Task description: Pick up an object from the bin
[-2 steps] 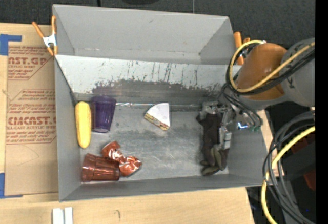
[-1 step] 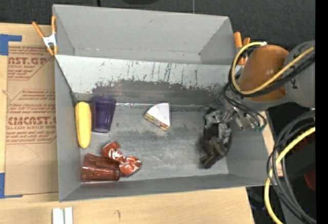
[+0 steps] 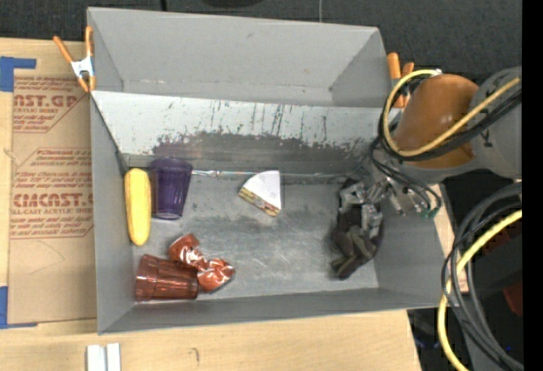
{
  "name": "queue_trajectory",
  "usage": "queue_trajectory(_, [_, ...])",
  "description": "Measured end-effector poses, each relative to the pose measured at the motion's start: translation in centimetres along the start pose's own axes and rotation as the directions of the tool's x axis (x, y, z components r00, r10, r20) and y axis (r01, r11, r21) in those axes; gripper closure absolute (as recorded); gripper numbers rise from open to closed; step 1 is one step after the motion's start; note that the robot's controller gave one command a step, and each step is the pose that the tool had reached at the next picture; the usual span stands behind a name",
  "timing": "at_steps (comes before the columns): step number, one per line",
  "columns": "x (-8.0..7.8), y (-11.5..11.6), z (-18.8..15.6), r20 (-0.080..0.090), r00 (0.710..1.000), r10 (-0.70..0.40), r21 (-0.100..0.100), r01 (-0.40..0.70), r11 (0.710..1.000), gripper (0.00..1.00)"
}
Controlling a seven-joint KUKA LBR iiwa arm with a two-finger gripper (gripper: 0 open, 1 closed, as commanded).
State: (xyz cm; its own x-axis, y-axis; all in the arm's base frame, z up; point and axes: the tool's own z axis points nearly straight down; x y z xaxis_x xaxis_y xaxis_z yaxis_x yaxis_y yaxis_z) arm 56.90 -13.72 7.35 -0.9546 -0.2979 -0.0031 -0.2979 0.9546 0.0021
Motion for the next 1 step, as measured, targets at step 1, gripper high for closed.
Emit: queue_trajectory(1, [1.30, -1.42, -16.47, 0.004, 1.000, 0.019, 0.006, -0.019, 1.000, 1.00])
